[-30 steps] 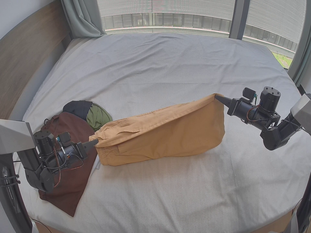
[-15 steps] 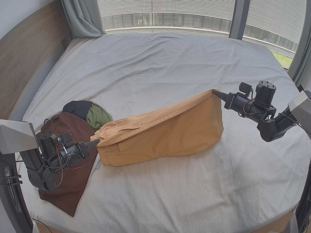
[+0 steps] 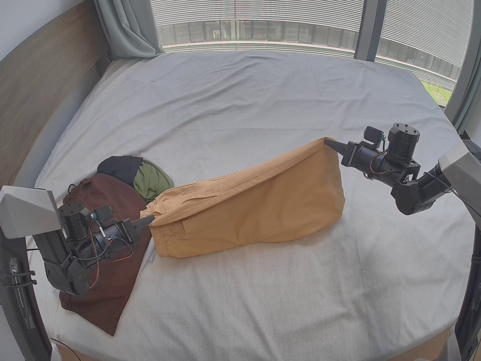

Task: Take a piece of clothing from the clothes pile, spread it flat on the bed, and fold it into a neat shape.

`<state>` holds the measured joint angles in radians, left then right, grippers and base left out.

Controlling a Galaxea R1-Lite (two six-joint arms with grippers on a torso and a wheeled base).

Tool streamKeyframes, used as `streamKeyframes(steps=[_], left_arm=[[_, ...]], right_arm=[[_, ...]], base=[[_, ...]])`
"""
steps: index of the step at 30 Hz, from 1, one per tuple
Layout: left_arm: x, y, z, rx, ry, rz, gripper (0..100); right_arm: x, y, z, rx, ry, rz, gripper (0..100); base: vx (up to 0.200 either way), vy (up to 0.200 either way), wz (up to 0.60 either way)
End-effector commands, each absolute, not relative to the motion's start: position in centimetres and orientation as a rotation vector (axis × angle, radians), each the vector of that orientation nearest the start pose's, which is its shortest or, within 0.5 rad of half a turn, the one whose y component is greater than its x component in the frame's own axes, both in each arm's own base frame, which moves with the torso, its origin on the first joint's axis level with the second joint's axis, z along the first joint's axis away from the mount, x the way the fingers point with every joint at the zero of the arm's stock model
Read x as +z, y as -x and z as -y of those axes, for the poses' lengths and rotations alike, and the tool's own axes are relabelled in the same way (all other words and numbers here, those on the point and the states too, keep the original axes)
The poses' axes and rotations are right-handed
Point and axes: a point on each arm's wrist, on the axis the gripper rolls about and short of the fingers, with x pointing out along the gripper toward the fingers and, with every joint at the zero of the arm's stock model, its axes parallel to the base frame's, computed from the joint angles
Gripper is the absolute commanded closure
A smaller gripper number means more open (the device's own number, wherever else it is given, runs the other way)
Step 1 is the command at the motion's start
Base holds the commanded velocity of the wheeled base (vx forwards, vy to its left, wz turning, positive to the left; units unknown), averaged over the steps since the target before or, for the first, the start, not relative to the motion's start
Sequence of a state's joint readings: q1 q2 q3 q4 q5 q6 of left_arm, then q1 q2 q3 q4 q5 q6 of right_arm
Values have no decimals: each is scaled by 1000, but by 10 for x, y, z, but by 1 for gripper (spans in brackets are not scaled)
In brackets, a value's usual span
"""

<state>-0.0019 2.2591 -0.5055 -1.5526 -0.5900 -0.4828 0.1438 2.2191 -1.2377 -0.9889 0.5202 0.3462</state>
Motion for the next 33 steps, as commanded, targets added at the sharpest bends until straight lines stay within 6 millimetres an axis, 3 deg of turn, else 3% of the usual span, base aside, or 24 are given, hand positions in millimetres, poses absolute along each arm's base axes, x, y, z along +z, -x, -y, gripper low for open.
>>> streamKeyframes(steps=[1,10,13,32,33], left_arm=[[23,-331,14,-530,530,-342,100],[13,-345,13,-482,529,-325,100],[4,-348,17,-482,530,-342,100],[1,-357,18,-466,526,-322,100],[1,-357,18,-466,526,-322,0]], right_arm=[[131,-443,-77,650,-332,-104,100],[115,-458,-79,638,-335,-116,100],[102,-470,-81,639,-336,-121,100],[86,-490,-87,641,-337,-137,100],[84,-491,-87,639,-338,-143,100]], base=[[0,0,0],[0,0,0],[0,0,0],[0,0,0],[0,0,0]])
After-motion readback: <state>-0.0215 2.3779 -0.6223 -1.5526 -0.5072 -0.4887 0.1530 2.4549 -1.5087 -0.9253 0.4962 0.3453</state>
